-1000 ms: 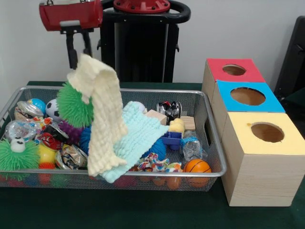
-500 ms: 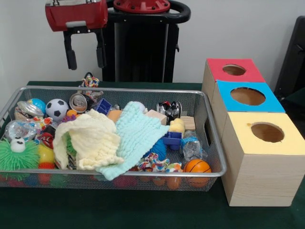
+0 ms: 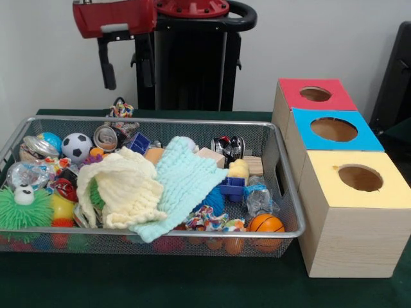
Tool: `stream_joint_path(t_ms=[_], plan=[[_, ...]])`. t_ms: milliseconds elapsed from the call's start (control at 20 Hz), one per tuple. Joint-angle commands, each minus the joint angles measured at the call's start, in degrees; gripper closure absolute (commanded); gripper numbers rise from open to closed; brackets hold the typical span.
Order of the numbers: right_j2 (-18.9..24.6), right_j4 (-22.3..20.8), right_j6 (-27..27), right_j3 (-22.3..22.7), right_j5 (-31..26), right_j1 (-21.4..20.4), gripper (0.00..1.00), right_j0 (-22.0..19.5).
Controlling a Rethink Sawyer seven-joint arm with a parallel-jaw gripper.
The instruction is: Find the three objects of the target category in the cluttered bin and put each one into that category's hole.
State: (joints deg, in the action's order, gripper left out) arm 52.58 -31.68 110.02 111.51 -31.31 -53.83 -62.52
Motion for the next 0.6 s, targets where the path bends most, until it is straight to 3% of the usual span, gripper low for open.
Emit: stream_joint_path(t_ms=[50,300,600], plan=[[-0.2,9.5,3.6,3.3,-9.5,-6.3,0.00,6.1],[-4.6,12.6,9.6,4.0,-7.0,-7.4,0.00,12.4],[-12.5,11.8,14.3,3.8,-3.2,-7.3,0.00,20.2]])
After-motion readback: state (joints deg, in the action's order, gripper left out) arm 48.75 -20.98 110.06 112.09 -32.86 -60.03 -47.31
